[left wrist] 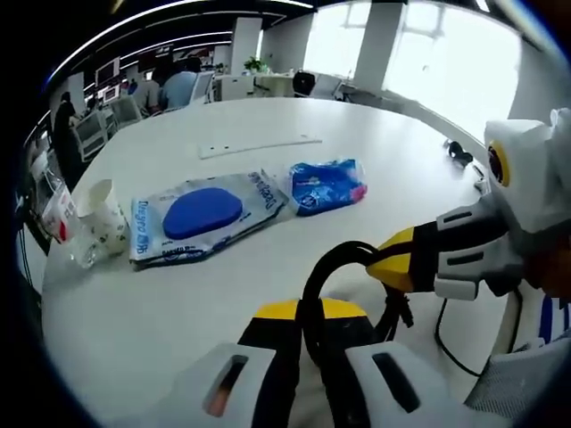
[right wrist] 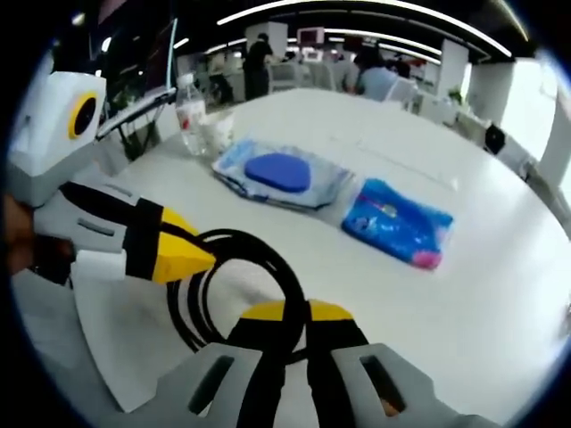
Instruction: Arrange the tabletop items into an orderly group along one side of the table until the central work area is clear of visible clutter.
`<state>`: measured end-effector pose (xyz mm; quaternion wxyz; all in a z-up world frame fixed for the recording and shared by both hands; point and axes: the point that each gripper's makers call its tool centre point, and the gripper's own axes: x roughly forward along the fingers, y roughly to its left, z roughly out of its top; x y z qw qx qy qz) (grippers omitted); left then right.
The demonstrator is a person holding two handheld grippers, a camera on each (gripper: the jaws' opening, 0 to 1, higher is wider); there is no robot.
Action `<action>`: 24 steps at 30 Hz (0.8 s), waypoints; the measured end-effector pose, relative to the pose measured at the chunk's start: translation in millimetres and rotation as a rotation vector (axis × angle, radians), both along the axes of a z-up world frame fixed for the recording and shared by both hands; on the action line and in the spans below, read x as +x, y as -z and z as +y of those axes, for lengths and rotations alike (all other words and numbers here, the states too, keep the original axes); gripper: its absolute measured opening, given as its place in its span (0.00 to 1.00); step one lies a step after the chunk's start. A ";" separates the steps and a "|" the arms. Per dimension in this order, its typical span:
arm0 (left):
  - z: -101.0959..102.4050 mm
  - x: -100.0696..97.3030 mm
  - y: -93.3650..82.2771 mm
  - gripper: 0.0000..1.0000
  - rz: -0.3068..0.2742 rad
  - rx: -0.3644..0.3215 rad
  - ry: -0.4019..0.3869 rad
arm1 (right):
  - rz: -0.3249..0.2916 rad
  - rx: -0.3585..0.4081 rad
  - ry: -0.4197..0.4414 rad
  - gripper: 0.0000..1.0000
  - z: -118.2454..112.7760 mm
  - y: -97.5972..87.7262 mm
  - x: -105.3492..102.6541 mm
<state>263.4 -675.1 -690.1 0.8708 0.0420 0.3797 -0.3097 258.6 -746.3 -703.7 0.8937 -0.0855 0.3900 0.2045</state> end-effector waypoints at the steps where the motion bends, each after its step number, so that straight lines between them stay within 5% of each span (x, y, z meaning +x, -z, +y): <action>1: 0.1 0.6 0.2 0.04 0.001 -0.001 -0.001 | 0.000 -0.001 -0.001 0.03 -0.1 0.0 0.7; 24: 8.9 20.6 1.6 0.04 0.004 0.003 -0.028 | -0.001 -0.007 -0.021 0.03 8.5 -3.5 21.5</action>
